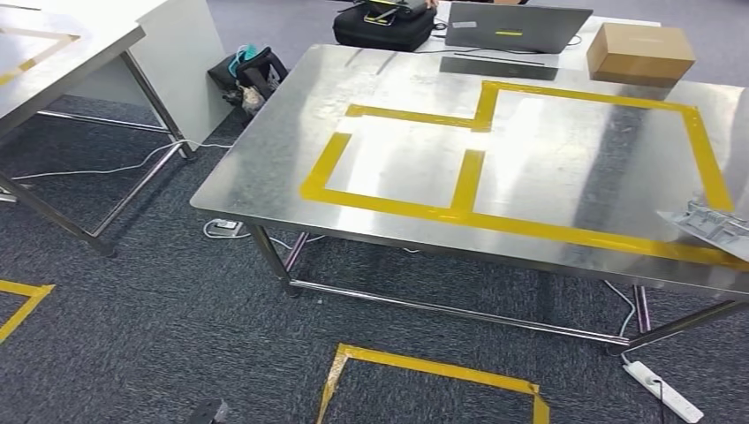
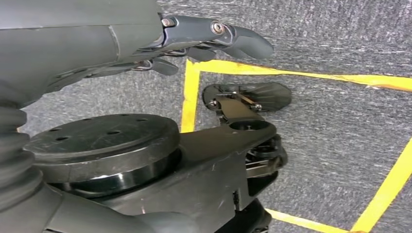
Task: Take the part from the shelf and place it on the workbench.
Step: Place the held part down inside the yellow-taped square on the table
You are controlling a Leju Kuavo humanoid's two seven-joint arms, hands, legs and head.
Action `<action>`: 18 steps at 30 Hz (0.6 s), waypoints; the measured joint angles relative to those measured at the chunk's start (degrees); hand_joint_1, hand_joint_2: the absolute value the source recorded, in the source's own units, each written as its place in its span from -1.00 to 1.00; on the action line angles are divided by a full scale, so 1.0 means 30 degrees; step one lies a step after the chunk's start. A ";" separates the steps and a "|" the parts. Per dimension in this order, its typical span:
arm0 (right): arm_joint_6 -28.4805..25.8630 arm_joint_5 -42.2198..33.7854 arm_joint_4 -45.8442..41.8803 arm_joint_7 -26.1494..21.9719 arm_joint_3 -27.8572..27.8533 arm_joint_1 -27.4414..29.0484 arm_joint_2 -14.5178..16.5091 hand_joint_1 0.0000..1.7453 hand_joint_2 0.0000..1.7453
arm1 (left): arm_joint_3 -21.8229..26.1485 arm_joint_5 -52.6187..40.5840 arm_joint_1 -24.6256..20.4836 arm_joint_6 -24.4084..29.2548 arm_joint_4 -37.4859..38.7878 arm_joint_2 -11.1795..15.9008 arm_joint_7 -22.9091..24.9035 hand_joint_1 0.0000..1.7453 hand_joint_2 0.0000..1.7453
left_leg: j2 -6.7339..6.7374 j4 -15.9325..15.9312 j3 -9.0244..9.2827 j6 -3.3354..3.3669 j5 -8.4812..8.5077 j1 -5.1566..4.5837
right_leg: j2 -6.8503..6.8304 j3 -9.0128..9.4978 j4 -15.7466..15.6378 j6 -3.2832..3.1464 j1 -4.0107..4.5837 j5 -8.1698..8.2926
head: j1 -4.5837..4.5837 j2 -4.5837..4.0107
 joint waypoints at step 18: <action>0.0228 -0.0783 -0.0577 -0.1455 0.1958 0.0538 -0.0524 1.00 1.00 | 0.0042 -0.0525 -0.0135 -0.0104 -0.0009 0.0086 -0.0015 -1.00 1.00 | 0.0077 0.4441 -0.1163 -0.1262 -0.2776 0.0378 | 0.0303 -0.1121 0.1177 -0.0498 -0.0637 0.0300 | 0.0088 0.0000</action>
